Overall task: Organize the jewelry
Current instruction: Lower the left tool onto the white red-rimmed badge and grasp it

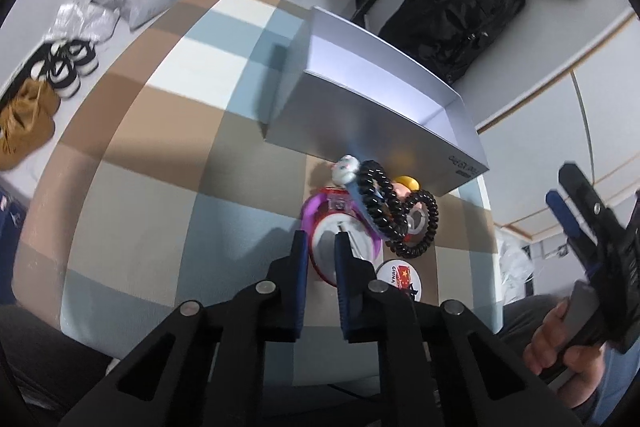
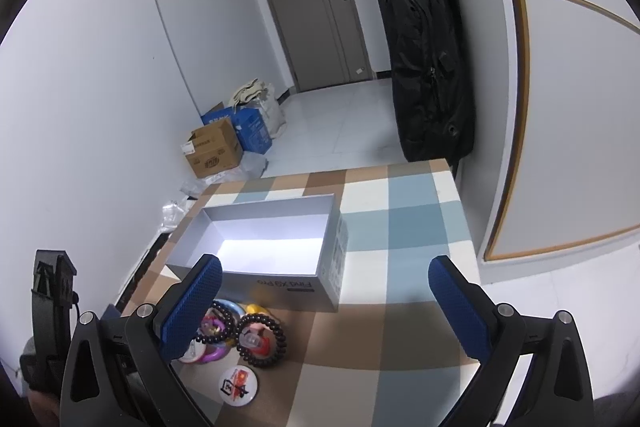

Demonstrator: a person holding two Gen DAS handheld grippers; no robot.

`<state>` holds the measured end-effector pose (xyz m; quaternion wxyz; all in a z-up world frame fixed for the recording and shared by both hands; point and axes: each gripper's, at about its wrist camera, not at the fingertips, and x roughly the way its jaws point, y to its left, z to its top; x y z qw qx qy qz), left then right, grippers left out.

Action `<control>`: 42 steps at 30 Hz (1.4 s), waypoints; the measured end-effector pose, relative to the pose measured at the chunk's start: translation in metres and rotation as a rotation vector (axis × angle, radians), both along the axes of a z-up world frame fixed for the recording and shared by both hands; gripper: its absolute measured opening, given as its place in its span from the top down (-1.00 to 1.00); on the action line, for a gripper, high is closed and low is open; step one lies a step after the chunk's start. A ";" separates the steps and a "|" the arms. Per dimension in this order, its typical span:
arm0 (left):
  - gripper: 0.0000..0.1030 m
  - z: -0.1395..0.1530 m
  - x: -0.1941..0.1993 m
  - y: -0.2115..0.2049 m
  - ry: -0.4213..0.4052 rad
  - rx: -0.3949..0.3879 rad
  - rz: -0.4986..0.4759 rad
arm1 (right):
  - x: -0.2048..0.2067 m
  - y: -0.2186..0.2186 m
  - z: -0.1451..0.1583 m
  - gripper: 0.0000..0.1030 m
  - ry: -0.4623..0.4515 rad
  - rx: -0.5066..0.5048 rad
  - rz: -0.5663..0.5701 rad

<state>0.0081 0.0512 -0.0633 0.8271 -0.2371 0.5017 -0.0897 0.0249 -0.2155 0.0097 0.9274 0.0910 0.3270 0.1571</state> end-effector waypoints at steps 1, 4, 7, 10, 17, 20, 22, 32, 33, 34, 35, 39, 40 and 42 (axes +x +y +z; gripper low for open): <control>0.92 -0.001 0.000 0.001 0.005 -0.001 0.007 | 0.000 0.000 0.000 -1.00 0.000 -0.002 0.000; 0.96 0.000 0.001 0.001 0.017 0.000 0.008 | 0.000 0.002 -0.003 -1.00 0.007 -0.015 0.004; 0.97 0.003 0.000 -0.002 0.010 0.007 -0.002 | -0.002 0.004 -0.005 -1.00 0.016 -0.025 0.014; 0.97 0.007 -0.004 0.001 -0.009 0.015 0.004 | -0.005 0.008 -0.008 -1.00 0.021 -0.041 0.031; 0.31 0.017 -0.011 -0.004 -0.036 0.122 -0.031 | -0.013 0.013 -0.009 -1.00 0.017 -0.073 0.048; -0.16 0.018 -0.015 -0.011 -0.073 0.168 -0.058 | -0.015 0.014 -0.012 -1.00 0.031 -0.071 0.050; -0.16 0.015 -0.014 -0.019 -0.071 0.226 -0.086 | -0.018 0.014 -0.014 -1.00 0.036 -0.071 0.052; -0.12 -0.001 -0.006 -0.036 -0.051 0.326 -0.162 | -0.028 0.010 -0.021 -1.00 0.085 -0.068 0.061; 0.02 -0.001 -0.007 -0.035 -0.053 0.320 -0.163 | -0.028 0.010 -0.023 -1.00 0.096 -0.063 0.066; 0.22 -0.001 -0.007 -0.035 -0.054 0.325 -0.164 | -0.028 0.010 -0.024 -1.00 0.103 -0.060 0.071; 0.27 -0.001 -0.007 -0.035 -0.053 0.331 -0.169 | -0.029 0.011 -0.026 -1.00 0.119 -0.054 0.082; 0.28 0.000 -0.006 -0.034 -0.052 0.293 -0.172 | -0.034 0.020 -0.034 -1.00 0.172 -0.027 0.158; 0.28 0.002 -0.006 -0.032 -0.056 0.286 -0.171 | -0.035 0.023 -0.035 -1.00 0.180 -0.026 0.171; 0.28 0.005 -0.007 -0.031 -0.062 0.281 -0.165 | -0.037 0.033 -0.042 -1.00 0.216 -0.028 0.221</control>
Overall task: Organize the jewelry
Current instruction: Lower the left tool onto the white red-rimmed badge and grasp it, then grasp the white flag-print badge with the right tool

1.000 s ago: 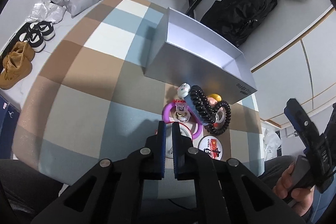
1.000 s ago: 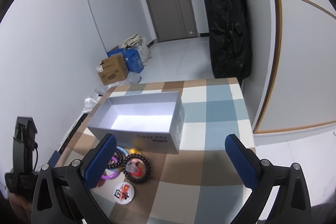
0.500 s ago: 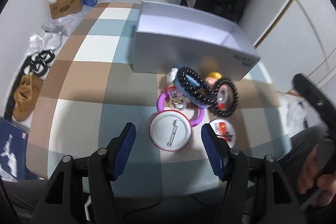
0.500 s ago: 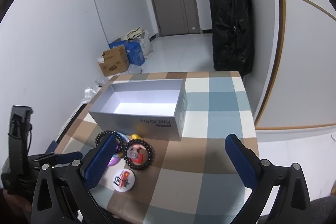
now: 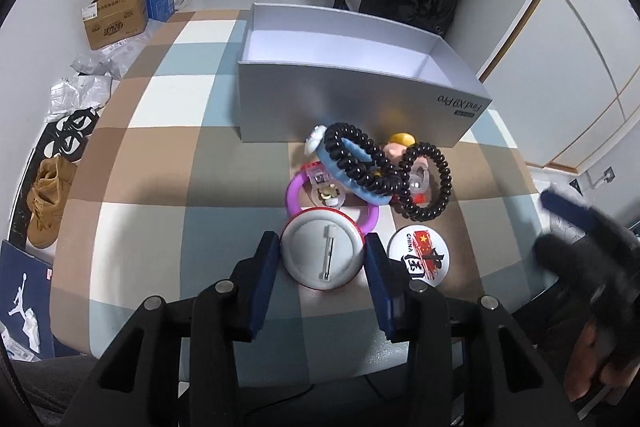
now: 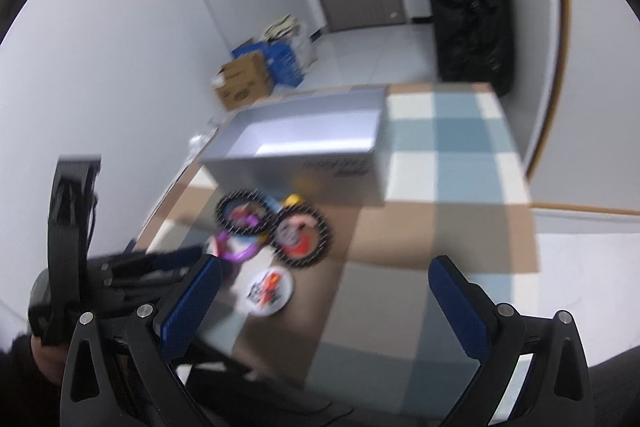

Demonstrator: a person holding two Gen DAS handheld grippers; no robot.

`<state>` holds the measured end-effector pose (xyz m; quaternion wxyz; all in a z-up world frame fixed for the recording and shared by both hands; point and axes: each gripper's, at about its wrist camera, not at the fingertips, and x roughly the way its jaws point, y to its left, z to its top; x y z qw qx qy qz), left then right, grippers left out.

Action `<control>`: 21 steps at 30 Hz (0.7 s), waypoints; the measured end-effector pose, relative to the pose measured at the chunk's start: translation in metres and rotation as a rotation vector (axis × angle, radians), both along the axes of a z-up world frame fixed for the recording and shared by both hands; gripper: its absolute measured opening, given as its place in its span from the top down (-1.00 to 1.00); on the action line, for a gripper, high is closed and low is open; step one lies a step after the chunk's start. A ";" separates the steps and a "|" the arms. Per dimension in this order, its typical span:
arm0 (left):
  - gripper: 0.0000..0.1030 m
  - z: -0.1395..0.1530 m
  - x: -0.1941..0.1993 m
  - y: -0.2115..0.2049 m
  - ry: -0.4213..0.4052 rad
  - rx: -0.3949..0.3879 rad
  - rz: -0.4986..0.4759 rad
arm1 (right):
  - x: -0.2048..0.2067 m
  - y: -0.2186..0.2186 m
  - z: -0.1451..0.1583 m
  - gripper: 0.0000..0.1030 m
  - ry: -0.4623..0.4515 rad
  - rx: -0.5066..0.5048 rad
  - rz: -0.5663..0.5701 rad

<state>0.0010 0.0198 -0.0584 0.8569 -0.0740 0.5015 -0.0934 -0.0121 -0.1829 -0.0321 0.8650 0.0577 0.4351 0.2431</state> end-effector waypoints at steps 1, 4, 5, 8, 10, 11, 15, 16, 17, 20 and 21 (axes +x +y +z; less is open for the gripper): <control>0.28 0.001 0.000 0.000 -0.001 -0.005 0.003 | 0.000 0.003 -0.002 -1.00 0.009 -0.004 0.012; 0.28 0.005 0.000 0.007 0.001 -0.055 0.025 | -0.004 0.016 -0.012 -1.00 0.037 -0.035 0.061; 0.28 0.006 0.001 0.008 -0.001 -0.066 0.032 | -0.005 0.021 -0.014 -0.97 0.036 -0.048 0.077; 0.28 0.012 0.002 0.017 -0.015 -0.096 0.063 | -0.008 0.033 -0.017 -0.90 0.027 -0.084 0.121; 0.28 0.016 0.002 0.024 -0.027 -0.123 0.087 | -0.010 0.042 -0.020 -0.87 0.018 -0.111 0.144; 0.28 0.016 0.002 0.026 -0.031 -0.130 0.095 | -0.010 0.044 -0.021 -0.83 0.015 -0.118 0.147; 0.28 0.021 0.003 0.032 -0.050 -0.151 0.120 | -0.011 0.055 -0.026 -0.72 0.002 -0.169 0.158; 0.28 0.022 0.003 0.032 -0.056 -0.153 0.122 | -0.011 0.056 -0.027 -0.72 0.000 -0.177 0.159; 0.28 0.023 0.003 0.032 -0.060 -0.154 0.123 | -0.011 0.058 -0.028 -0.69 -0.005 -0.189 0.157; 0.28 0.025 0.001 0.035 -0.073 -0.149 0.119 | -0.010 0.065 -0.031 -0.55 -0.012 -0.213 0.158; 0.28 0.025 0.001 0.036 -0.076 -0.147 0.118 | -0.009 0.067 -0.032 -0.47 -0.011 -0.220 0.161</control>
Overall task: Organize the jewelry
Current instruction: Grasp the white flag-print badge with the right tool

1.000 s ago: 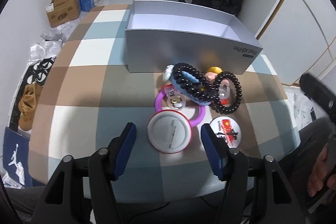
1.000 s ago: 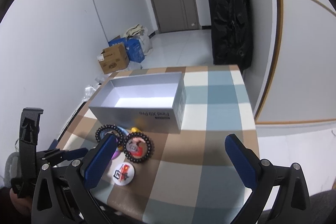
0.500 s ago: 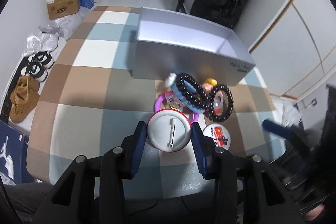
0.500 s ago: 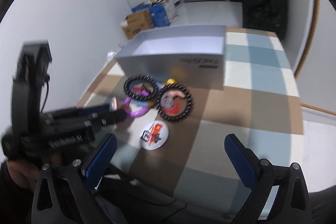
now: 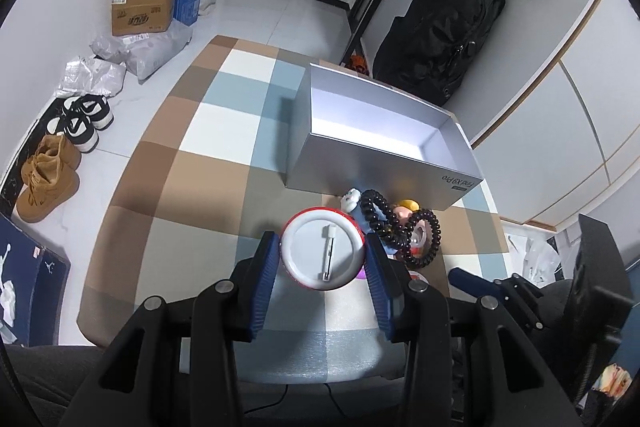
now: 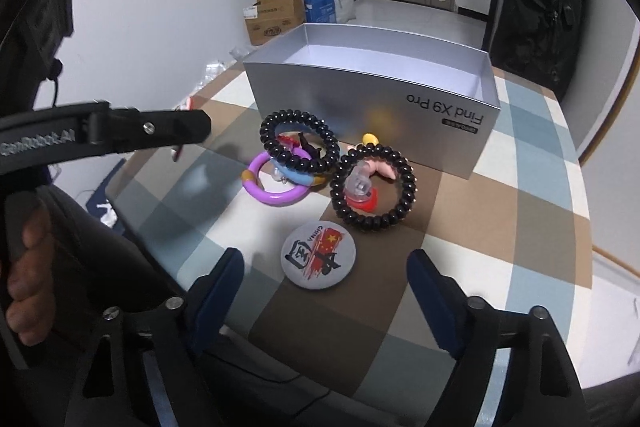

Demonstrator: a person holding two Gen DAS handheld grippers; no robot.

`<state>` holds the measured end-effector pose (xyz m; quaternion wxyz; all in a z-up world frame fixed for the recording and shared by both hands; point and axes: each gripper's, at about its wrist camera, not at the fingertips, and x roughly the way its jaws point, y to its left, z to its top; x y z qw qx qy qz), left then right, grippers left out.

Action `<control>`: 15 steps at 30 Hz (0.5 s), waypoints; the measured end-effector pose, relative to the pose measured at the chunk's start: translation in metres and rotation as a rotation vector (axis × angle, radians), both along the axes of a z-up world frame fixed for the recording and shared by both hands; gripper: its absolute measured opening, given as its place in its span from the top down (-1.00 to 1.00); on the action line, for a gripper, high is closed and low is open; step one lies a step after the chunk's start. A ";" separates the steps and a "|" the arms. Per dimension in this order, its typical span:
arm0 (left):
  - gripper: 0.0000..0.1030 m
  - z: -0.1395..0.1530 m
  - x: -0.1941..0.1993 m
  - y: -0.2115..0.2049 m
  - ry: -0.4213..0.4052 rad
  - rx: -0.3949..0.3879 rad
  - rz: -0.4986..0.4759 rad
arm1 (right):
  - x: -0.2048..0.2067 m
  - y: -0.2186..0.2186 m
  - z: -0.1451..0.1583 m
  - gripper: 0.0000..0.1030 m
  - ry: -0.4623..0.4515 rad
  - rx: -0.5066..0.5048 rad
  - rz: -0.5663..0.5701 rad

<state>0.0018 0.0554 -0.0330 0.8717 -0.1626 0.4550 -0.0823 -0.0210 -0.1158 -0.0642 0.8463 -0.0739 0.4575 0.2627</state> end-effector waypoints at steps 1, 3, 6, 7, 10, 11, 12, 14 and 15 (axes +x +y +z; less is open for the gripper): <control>0.28 0.000 0.000 0.001 -0.003 0.002 -0.001 | 0.000 0.002 -0.001 -0.40 0.000 -0.008 0.004; 0.28 0.000 -0.001 0.004 -0.003 -0.002 -0.004 | 0.001 0.007 -0.004 -0.17 -0.002 -0.033 0.011; 0.28 0.000 -0.001 0.008 0.000 -0.016 -0.001 | 0.000 0.012 -0.006 -0.07 -0.019 -0.063 0.020; 0.28 0.000 -0.001 0.010 0.000 -0.019 0.000 | 0.001 0.014 -0.007 -0.05 -0.027 -0.077 0.019; 0.28 0.000 -0.001 0.012 0.001 -0.029 0.005 | -0.003 0.016 -0.005 0.19 -0.034 -0.082 0.021; 0.28 0.000 -0.001 0.012 0.002 -0.034 0.007 | -0.003 0.016 -0.005 0.19 -0.032 -0.081 0.020; 0.28 0.000 -0.001 0.013 0.002 -0.037 0.007 | -0.003 0.017 -0.005 0.19 -0.032 -0.080 0.019; 0.28 0.000 -0.001 0.013 0.003 -0.039 0.007 | -0.004 0.015 -0.004 0.19 -0.027 -0.068 0.017; 0.28 0.000 -0.001 0.013 0.003 -0.041 0.006 | -0.003 0.015 -0.003 0.19 -0.023 -0.059 0.016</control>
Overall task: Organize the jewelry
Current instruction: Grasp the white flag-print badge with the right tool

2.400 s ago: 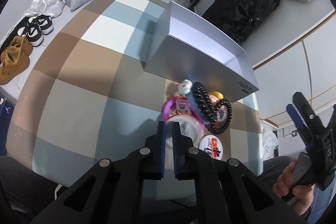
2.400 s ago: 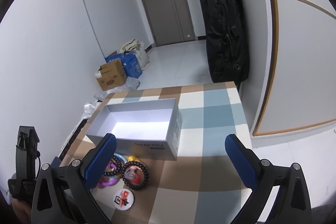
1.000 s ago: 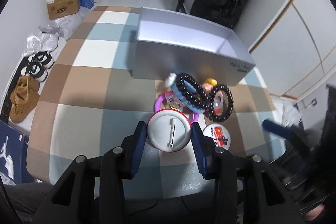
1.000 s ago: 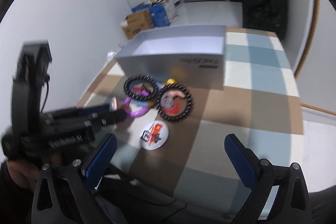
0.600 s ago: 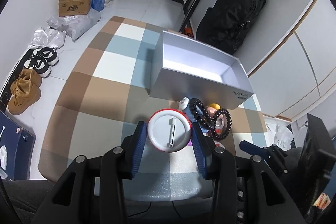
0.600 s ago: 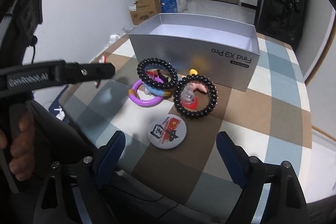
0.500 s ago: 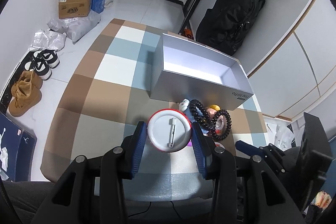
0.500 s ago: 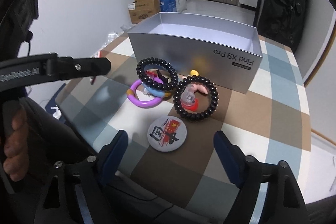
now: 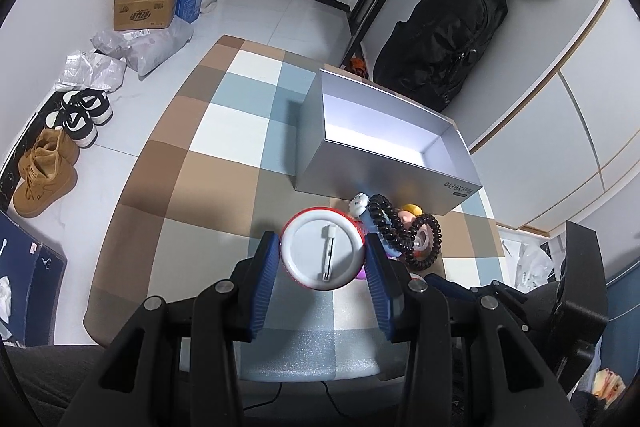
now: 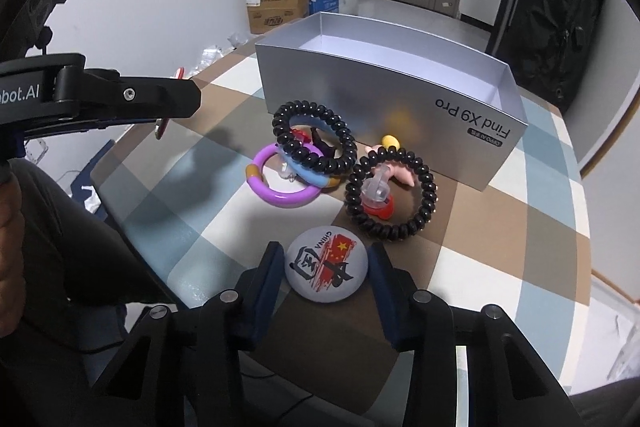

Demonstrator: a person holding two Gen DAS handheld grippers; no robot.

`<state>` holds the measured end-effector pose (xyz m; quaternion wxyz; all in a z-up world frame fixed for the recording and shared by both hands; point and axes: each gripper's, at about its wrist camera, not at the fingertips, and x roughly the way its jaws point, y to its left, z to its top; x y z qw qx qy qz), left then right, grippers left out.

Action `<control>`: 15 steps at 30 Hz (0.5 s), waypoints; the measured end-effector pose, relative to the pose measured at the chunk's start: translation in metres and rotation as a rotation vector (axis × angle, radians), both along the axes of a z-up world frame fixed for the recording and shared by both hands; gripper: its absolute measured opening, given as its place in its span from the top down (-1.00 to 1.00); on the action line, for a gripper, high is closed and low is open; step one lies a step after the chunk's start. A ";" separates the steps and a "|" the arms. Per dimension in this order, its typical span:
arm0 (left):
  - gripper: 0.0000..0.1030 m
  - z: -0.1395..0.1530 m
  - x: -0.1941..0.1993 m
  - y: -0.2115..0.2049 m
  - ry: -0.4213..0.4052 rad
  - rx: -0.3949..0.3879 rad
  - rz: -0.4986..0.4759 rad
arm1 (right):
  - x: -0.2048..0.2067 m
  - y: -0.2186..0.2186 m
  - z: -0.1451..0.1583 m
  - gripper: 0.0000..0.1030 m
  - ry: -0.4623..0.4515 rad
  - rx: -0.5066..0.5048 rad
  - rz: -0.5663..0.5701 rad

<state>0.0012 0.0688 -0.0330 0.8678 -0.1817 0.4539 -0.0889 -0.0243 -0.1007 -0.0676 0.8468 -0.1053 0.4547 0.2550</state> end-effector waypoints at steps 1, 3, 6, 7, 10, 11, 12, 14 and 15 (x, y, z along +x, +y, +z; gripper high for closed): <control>0.28 0.000 0.000 0.000 -0.001 0.000 -0.001 | 0.000 0.000 0.001 0.19 0.001 0.004 -0.002; 0.28 0.000 -0.001 0.000 -0.003 0.000 -0.001 | 0.002 -0.001 0.003 0.19 0.006 0.026 -0.006; 0.28 0.001 -0.001 0.000 -0.006 0.005 0.002 | 0.001 -0.008 0.010 0.19 0.006 0.059 -0.013; 0.28 0.001 -0.001 0.000 -0.008 0.006 0.004 | 0.002 -0.009 0.012 0.19 0.006 0.073 -0.016; 0.28 0.001 0.000 -0.001 -0.012 0.009 0.009 | 0.006 -0.016 0.021 0.19 0.000 0.124 -0.032; 0.28 0.002 0.000 -0.001 -0.014 0.009 0.010 | 0.006 -0.019 0.025 0.19 -0.003 0.134 -0.032; 0.28 0.003 0.000 -0.002 -0.019 0.010 0.013 | 0.006 -0.019 0.026 0.19 -0.004 0.140 -0.031; 0.28 0.005 0.001 -0.004 -0.028 0.028 0.026 | 0.009 -0.023 0.034 0.19 -0.014 0.172 -0.039; 0.28 0.006 0.001 -0.005 -0.031 0.033 0.030 | 0.008 -0.026 0.036 0.19 -0.016 0.183 -0.043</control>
